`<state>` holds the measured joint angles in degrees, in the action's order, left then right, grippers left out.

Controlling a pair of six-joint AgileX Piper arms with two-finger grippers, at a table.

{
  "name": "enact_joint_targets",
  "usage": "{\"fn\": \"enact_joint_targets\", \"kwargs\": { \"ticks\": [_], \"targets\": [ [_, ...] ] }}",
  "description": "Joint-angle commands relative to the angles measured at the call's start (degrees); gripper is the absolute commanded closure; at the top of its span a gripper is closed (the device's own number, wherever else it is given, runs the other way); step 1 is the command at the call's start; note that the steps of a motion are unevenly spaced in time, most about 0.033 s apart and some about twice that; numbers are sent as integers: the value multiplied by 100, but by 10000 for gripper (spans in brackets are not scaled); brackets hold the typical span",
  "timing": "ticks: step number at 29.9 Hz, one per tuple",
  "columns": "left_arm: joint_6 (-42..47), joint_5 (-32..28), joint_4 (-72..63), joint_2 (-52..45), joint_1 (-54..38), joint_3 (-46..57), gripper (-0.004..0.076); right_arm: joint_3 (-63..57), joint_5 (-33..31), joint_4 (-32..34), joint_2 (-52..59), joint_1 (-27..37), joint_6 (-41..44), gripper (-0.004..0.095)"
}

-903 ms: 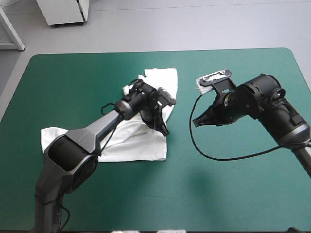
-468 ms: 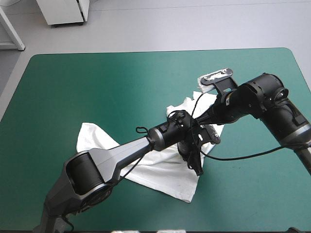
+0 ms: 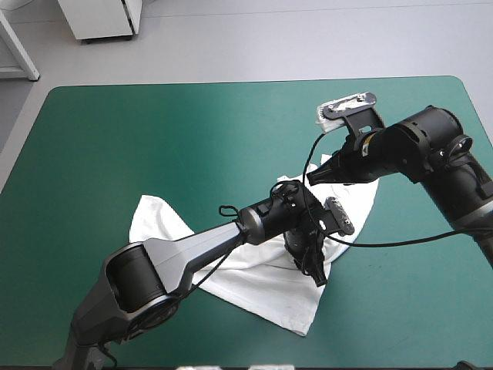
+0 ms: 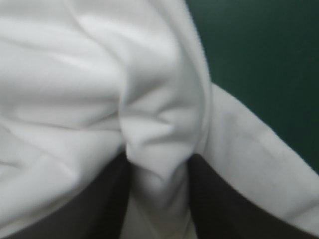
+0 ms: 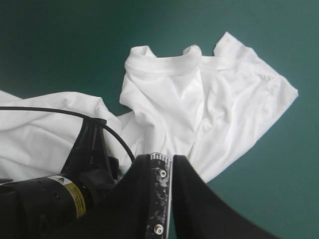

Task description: Fold the cloth

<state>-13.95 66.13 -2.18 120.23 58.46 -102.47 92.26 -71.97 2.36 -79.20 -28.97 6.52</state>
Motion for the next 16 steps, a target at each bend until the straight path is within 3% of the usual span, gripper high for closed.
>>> {"fn": "enact_joint_targets", "kwargs": {
  "ticks": [1, 3, 13, 16],
  "targets": [
    [112, 156, 145, -397, -199, -146, 223, 408, 38, 245, 196, 24, 59, 750],
    [195, 225, 218, -510, -372, -146, 195, 575, 38, 387, 231, 24, 59, 750],
    [584, 395, 551, -1616, -1415, -146, 196, 804, 38, 676, 317, 24, 59, 750],
    [660, 716, 852, -1988, -1609, -146, 196, 804, 38, 662, 298, 24, 59, 750]
  ]
}}
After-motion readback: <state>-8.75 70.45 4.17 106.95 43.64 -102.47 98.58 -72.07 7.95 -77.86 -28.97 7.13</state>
